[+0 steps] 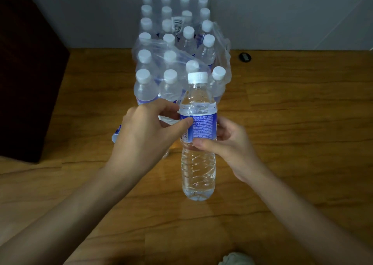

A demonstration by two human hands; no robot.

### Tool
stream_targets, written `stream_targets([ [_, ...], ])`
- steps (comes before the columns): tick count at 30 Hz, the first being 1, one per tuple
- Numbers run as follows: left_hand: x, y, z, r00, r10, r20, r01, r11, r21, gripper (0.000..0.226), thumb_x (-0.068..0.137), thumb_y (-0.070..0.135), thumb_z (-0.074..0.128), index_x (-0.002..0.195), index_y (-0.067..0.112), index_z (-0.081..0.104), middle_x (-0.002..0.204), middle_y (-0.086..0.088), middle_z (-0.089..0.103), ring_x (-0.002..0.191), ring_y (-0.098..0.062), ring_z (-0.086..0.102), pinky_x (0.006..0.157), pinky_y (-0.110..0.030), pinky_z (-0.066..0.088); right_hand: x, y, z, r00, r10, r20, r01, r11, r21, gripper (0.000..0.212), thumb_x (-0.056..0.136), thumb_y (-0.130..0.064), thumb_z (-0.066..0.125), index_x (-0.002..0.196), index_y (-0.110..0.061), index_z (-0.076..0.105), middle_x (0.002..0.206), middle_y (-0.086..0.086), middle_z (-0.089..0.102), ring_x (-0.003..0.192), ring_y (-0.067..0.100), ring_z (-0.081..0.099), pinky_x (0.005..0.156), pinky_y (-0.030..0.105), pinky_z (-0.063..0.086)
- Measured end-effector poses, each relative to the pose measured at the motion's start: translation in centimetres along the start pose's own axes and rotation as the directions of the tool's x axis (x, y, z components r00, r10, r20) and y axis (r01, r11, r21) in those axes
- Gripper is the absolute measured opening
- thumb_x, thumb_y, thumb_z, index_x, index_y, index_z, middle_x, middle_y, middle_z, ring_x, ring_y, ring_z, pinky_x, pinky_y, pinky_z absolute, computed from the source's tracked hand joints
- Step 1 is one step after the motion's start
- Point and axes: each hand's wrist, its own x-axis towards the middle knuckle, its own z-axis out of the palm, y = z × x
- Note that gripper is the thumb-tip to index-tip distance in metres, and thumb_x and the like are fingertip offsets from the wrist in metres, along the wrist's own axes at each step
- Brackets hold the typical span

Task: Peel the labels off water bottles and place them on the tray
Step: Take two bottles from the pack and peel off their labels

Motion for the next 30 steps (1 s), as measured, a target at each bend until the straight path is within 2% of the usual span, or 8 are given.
stream_targets([
  [3, 0.06, 0.08, 0.07, 1.0, -0.003, 0.009, 0.003, 1.0, -0.006, 0.04, 0.071, 0.046, 0.064, 0.1, 0.019, 0.072, 0.087, 0.012, 0.072, 0.072, -0.002, 0.067, 0.06, -0.02, 0.05, 0.0, 0.05, 0.04, 1.0, -0.007, -0.019, 0.006, 0.999, -0.038, 0.062, 0.052, -0.033, 0.084, 0.111, -0.022, 0.065, 0.103, -0.001, 0.074, 0.096, 0.015, 0.069, 0.089, 0.048, 0.054],
  [6, 0.12, 0.04, 0.18, 1.0, -0.008, 0.026, 0.008, 1.0, -0.017, 0.03, 0.074, 0.04, 0.065, 0.095, 0.02, 0.074, 0.082, 0.019, 0.07, 0.069, 0.003, 0.067, 0.057, -0.013, 0.047, -0.11, 0.01, 0.01, 0.999, -0.009, -0.031, 0.007, 0.998, -0.057, 0.059, 0.054, -0.031, 0.085, 0.11, -0.023, 0.065, 0.102, -0.003, 0.074, 0.094, 0.013, 0.069, 0.088, 0.047, 0.055],
  [9, 0.17, -0.11, 0.25, 1.0, -0.01, 0.027, 0.01, 1.0, -0.02, 0.026, 0.076, 0.036, 0.066, 0.095, 0.02, 0.074, 0.082, 0.02, 0.069, 0.066, 0.003, 0.067, 0.058, -0.018, 0.049, -0.17, 0.16, -0.03, 1.0, -0.01, -0.026, 0.009, 0.999, -0.049, 0.055, 0.06, -0.021, 0.083, 0.112, -0.02, 0.065, 0.104, -0.001, 0.074, 0.096, 0.016, 0.069, 0.089, 0.051, 0.054],
  [15, 0.43, -0.72, 0.38, 1.0, -0.02, 0.01, 0.02, 1.0, -0.009, 0.019, 0.083, 0.021, 0.065, 0.099, 0.017, 0.074, 0.088, 0.009, 0.074, 0.072, -0.004, 0.07, 0.07, -0.035, 0.058, -0.21, 0.31, -0.08, 1.0, -0.005, -0.023, 0.003, 0.998, -0.056, 0.056, 0.059, -0.025, 0.085, 0.111, -0.02, 0.066, 0.102, -0.001, 0.074, 0.096, 0.017, 0.069, 0.088, 0.053, 0.054],
  [20, 0.19, -0.04, 0.22, 0.998, -0.007, 0.06, 0.012, 0.996, -0.088, 0.031, 0.079, 0.038, 0.066, 0.1, 0.017, 0.074, 0.089, 0.009, 0.074, 0.076, -0.003, 0.069, 0.061, -0.02, 0.052, -0.08, 0.46, 0.0, 1.0, -0.002, -0.016, 0.002, 1.0, -0.005, 0.057, 0.057, -0.027, 0.085, 0.111, -0.02, 0.066, 0.103, 0.003, 0.074, 0.098, 0.023, 0.07, 0.087, 0.054, 0.053],
  [23, 0.31, -0.05, 0.37, 0.999, -0.012, 0.051, 0.018, 0.992, -0.125, 0.027, 0.079, 0.034, 0.068, 0.1, 0.018, 0.074, 0.089, 0.015, 0.072, 0.076, -0.001, 0.068, 0.064, -0.017, 0.052, 0.05, 0.32, 0.01, 1.0, -0.015, -0.014, 0.015, 1.0, -0.006, 0.055, 0.061, -0.018, 0.084, 0.113, -0.015, 0.065, 0.103, 0.005, 0.074, 0.097, 0.023, 0.07, 0.085, 0.055, 0.054],
  [27, 0.41, -0.18, 0.37, 0.999, -0.014, 0.03, 0.019, 0.987, -0.163, 0.017, 0.08, 0.025, 0.07, 0.096, 0.02, 0.074, 0.081, 0.022, 0.068, 0.068, 0.008, 0.065, 0.055, -0.006, 0.044, 0.09, 0.09, -0.1, 1.0, -0.025, -0.01, 0.025, 1.0, -0.006, 0.057, 0.061, -0.02, 0.084, 0.114, -0.014, 0.065, 0.103, 0.006, 0.074, 0.097, 0.024, 0.07, 0.085, 0.055, 0.054],
  [30, 0.44, -0.13, 0.45, 1.0, -0.008, 0.022, 0.011, 0.988, -0.152, 0.018, 0.081, 0.026, 0.069, 0.097, 0.02, 0.074, 0.082, 0.022, 0.068, 0.068, 0.008, 0.065, 0.057, -0.007, 0.046, 0.02, -0.06, -0.06, 0.999, -0.032, -0.018, 0.032, 0.999, -0.02, 0.051, 0.063, -0.015, 0.084, 0.111, -0.016, 0.066, 0.102, 0.005, 0.074, 0.096, 0.023, 0.07, 0.085, 0.055, 0.054],
])
